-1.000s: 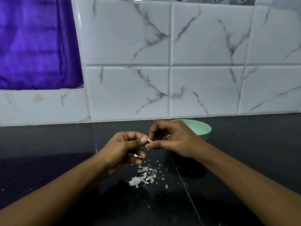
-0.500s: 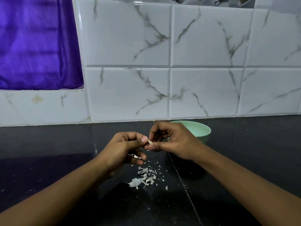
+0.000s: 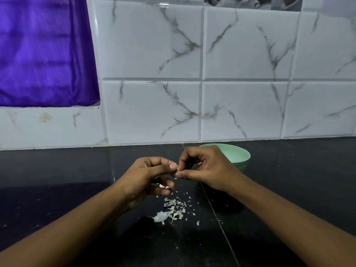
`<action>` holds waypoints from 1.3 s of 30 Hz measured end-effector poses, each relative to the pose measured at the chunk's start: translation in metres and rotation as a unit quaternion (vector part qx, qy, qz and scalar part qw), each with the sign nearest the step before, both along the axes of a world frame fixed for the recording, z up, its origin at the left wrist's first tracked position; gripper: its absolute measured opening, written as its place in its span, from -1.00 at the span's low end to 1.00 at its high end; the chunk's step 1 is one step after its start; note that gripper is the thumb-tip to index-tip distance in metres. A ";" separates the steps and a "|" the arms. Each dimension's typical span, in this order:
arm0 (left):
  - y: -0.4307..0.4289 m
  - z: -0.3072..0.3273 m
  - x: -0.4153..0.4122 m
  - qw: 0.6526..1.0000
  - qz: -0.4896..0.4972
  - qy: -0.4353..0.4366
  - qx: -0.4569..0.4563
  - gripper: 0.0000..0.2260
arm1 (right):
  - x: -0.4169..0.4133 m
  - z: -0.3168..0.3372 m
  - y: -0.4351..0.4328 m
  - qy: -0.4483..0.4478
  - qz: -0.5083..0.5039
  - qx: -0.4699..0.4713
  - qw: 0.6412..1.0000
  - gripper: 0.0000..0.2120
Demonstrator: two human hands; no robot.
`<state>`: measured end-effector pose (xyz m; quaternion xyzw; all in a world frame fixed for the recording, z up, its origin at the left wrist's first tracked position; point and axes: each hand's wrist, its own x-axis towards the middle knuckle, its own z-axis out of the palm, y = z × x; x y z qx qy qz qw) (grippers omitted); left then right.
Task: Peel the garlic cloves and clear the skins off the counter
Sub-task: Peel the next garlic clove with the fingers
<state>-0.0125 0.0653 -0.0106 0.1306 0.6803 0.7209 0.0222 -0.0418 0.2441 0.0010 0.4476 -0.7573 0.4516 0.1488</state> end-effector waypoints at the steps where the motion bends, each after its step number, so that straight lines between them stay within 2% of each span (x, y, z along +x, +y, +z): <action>1: 0.000 0.000 0.000 1.000 -0.003 -0.004 0.006 -0.89 | 0.000 0.000 0.000 -0.004 0.002 -0.004 1.000 -0.78; 6: 0.000 0.001 0.000 0.999 -0.018 -0.015 0.024 -0.85 | -0.003 0.000 0.001 -0.074 0.035 -0.048 0.995 -0.71; 13: 0.001 -0.002 0.000 1.000 -0.008 -0.006 0.017 -0.89 | 0.001 0.004 0.000 -0.041 0.039 0.001 0.998 -0.74; 20: 0.002 -0.003 0.000 1.000 0.002 0.000 0.016 -0.87 | 0.001 0.004 0.000 -0.012 0.020 0.006 1.000 -0.75; 27: 0.003 -0.002 0.000 0.999 0.001 -0.013 0.047 -0.89 | -0.004 0.001 0.002 -0.029 0.010 -0.001 1.000 -0.80; 39: 0.000 -0.002 -0.001 0.998 -0.017 -0.041 0.049 -0.87 | 0.002 0.006 0.003 0.006 0.023 0.014 1.000 -0.65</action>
